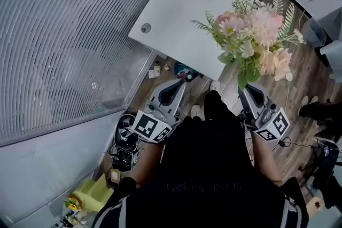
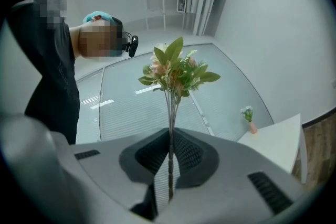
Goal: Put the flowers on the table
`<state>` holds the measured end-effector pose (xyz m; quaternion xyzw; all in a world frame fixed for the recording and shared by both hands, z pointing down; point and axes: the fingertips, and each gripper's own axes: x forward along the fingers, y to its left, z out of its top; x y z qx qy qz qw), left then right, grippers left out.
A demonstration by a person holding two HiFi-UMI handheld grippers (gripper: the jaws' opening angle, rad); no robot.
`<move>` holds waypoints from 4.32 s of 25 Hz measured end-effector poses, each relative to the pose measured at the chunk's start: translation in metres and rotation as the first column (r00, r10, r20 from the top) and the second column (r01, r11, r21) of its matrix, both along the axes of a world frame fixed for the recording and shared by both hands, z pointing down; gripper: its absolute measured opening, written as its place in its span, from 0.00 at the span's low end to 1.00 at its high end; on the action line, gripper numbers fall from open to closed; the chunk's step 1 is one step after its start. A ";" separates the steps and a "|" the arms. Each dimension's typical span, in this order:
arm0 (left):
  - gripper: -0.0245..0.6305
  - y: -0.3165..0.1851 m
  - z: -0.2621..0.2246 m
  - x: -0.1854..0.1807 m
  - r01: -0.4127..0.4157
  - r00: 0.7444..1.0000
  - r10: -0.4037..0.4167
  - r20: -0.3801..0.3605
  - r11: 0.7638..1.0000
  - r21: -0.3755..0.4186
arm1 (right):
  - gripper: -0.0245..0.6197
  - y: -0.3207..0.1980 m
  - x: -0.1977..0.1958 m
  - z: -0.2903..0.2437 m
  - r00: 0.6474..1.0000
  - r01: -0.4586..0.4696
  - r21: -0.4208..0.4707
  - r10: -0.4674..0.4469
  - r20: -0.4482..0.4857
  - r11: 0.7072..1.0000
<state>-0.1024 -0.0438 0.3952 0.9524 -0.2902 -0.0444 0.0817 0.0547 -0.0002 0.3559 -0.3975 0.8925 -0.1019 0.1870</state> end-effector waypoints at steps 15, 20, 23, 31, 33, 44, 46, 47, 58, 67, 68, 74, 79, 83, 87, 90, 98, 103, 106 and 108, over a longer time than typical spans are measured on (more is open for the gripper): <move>0.07 -0.130 -0.007 0.087 0.114 0.993 -0.114 0.009 0.992 -0.052 | 0.10 -0.144 0.089 0.023 0.992 0.125 -0.077 -0.122 0.036 0.989; 0.07 -0.137 -0.007 0.091 0.170 0.985 -0.169 0.017 0.984 -0.060 | 0.10 -0.171 0.104 0.028 0.987 0.161 -0.099 -0.158 0.038 0.982; 0.07 -0.141 -0.001 0.087 0.184 0.983 -0.182 0.023 0.980 -0.077 | 0.10 -0.182 0.103 0.031 0.986 0.167 -0.121 -0.162 0.049 0.979; 0.07 -0.154 0.018 0.087 0.143 0.989 -0.138 0.056 0.985 -0.098 | 0.10 -0.208 0.087 0.057 0.989 0.145 -0.216 -0.140 0.037 0.965; 0.07 -0.159 0.024 0.085 0.132 0.990 -0.126 0.059 0.986 -0.105 | 0.10 -0.214 0.084 0.065 0.991 0.131 -0.236 -0.129 0.023 0.963; 0.07 -0.169 0.054 0.071 0.120 0.988 -0.106 0.111 0.984 -0.133 | 0.10 -0.246 0.058 0.147 0.992 0.090 -0.414 -0.120 -0.046 0.906; 0.07 -0.165 0.063 0.070 0.116 0.988 -0.099 0.121 0.983 -0.142 | 0.10 -0.248 0.053 0.157 0.992 0.103 -0.445 -0.122 -0.016 0.890; 0.07 -0.162 0.068 0.071 0.114 0.985 -0.094 0.142 0.984 -0.140 | 0.10 -0.248 0.051 0.161 0.992 0.109 -0.456 -0.124 -0.002 0.883; 0.07 -0.169 0.117 0.079 0.117 0.983 -0.077 0.169 0.965 -0.237 | 0.10 -0.264 0.033 0.256 0.981 0.080 -0.615 -0.170 -0.089 0.784; 0.07 -0.174 0.162 0.095 0.093 0.972 -0.019 0.233 0.946 -0.312 | 0.10 -0.269 0.033 0.314 0.966 0.056 -0.695 -0.215 -0.144 0.717; 0.07 -0.174 0.165 0.096 0.092 0.972 -0.015 0.235 0.943 -0.319 | 0.10 -0.270 0.033 0.317 0.965 0.057 -0.699 -0.218 -0.143 0.713; 0.07 -0.188 0.165 0.096 0.096 0.980 -0.025 0.199 0.930 -0.355 | 0.10 -0.282 0.028 0.341 0.958 0.047 -0.724 -0.237 -0.163 0.688; 0.07 -0.204 0.167 0.098 0.094 0.978 -0.020 0.206 0.929 -0.357 | 0.10 -0.291 0.021 0.358 0.946 0.038 -0.750 -0.265 -0.185 0.660; 0.07 -0.211 0.167 0.100 0.103 0.979 -0.030 0.201 0.925 -0.365 | 0.10 -0.294 0.014 0.367 0.924 0.045 -0.754 -0.314 -0.218 0.656; 0.07 -0.214 0.166 0.101 0.107 0.980 -0.034 0.198 0.923 -0.371 | 0.10 -0.294 0.013 0.374 0.899 0.024 -0.746 -0.341 -0.276 0.665; 0.07 -0.215 0.165 0.099 0.110 0.980 -0.037 0.197 0.922 -0.372 | 0.10 -0.297 0.011 0.379 0.888 0.002 -0.751 -0.347 -0.302 0.660; 0.07 -0.219 0.165 0.085 0.147 0.981 -0.083 0.176 0.909 -0.390 | 0.10 -0.296 0.004 0.388 0.844 -0.012 -0.754 -0.398 -0.359 0.657; 0.07 -0.216 0.166 0.085 0.142 0.981 -0.078 0.177 0.911 -0.387 | 0.11 -0.296 0.010 0.386 0.829 -0.064 -0.723 -0.367 -0.422 0.688; 0.07 -0.211 0.166 0.087 0.133 0.982 -0.071 0.172 0.914 -0.383 | 0.19 -0.294 0.012 0.380 0.844 -0.060 -0.705 -0.341 -0.414 0.706; 0.07 -0.209 0.166 0.088 0.128 0.983 -0.067 0.168 0.915 -0.382 | 0.19 -0.293 0.015 0.376 0.853 -0.064 -0.700 -0.325 -0.409 0.711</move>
